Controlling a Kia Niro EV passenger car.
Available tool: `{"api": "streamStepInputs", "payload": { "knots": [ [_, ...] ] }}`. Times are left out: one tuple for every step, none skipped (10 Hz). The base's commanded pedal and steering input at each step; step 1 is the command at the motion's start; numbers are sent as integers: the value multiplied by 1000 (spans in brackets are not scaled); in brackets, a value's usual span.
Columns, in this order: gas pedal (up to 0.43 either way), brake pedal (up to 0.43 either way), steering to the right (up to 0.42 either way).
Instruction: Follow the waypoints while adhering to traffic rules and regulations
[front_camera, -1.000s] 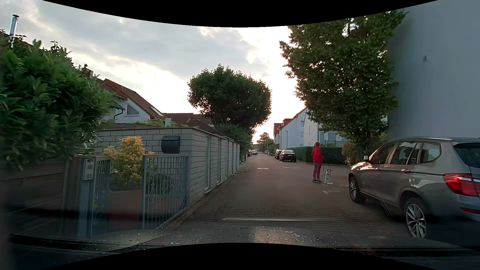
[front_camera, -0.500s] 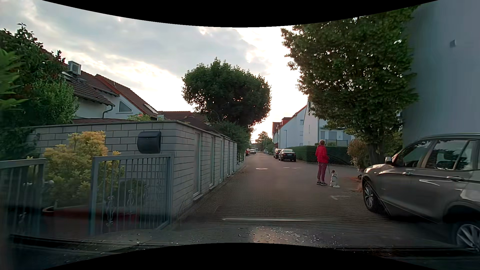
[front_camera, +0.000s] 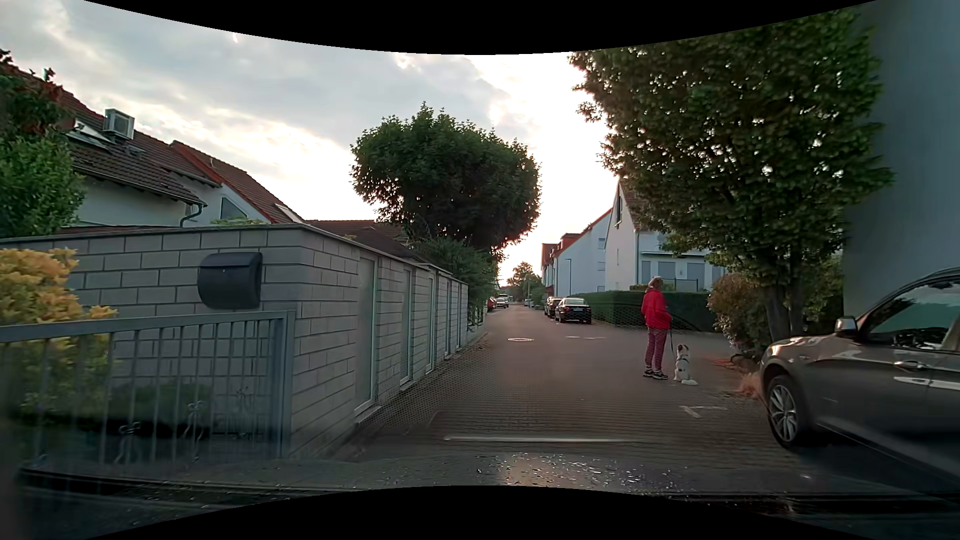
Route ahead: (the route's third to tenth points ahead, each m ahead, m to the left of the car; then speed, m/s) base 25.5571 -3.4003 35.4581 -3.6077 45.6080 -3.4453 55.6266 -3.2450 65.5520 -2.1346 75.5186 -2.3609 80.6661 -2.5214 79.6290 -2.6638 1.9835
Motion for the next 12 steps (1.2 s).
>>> {"api": "streamStepInputs", "payload": {
  "knots": [
    [8, 0, 28],
    [8, 0, 28],
    [8, 0, 27],
    [8, 0, 27],
    [20, 0, 27],
    [20, 0, 27],
    [20, 0, 27],
    [20, 0, 27],
    [20, 0, 27],
    [20, 0, 27],
    [20, 0, 26],
    [20, 0, 25]
  ]
}}
